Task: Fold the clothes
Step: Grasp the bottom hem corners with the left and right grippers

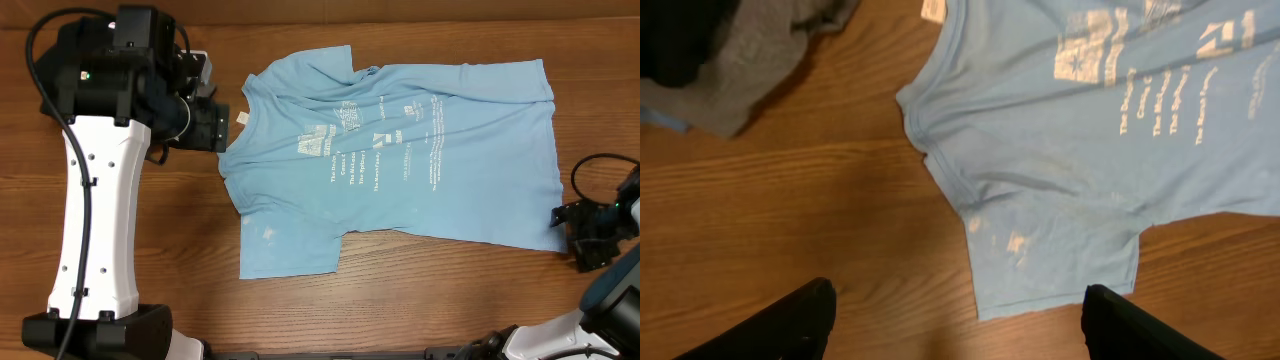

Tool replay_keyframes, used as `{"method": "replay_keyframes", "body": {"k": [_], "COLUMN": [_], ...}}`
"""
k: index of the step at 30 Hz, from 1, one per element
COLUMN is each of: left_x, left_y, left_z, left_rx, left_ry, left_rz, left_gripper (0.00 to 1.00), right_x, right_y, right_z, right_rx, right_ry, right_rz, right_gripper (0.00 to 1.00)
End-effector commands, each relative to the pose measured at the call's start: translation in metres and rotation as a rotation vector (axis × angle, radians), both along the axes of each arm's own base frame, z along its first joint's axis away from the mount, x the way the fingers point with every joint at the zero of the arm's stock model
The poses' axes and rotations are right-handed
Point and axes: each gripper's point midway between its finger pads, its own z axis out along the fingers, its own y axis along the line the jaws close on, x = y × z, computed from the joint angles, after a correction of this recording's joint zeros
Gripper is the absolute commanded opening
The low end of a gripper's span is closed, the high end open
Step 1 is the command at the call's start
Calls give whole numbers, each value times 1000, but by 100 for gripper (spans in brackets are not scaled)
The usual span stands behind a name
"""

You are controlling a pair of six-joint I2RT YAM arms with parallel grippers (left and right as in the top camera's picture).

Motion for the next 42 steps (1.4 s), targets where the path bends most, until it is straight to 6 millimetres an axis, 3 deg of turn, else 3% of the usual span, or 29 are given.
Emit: {"method": "replay_keyframes", "body": {"k": [1,4,10,17,22,32,37,42], "left_x": [-11,-16,-20,-36,-57,-107,-139,-156], "left_y": [3,3,3,5,4,-35,-42,-47], "left_z": [-13,-28,-44,-54,-95,-195,-225,-251], "left_rx": [1,5,8,8,7,-142,-117,-100], "left_ry": [48,93,135,215,346,526,607,620], "left_rz": [35,36,39,77,113,22,22,38], "left_gripper": [81,78,80,77,74,73,73,69], "right_x": [2,1,-3,-24,-20,-12,-11,-11], "right_y": [12,15,5,-32,-32,-27,-28,-28], "right_z": [-13,-20,-16,44,71,73,73,73], "right_rx": [43,44,28,-67,-122,-129,-133,-133], "right_ry": [-54,-65,-69,-101,-173,-185,-189,-189], "right_rz": [-18,-45,-74,-205,-200,-169,-169,-169], "right_gripper": [65,54,4,4,4,7,8,8]}}
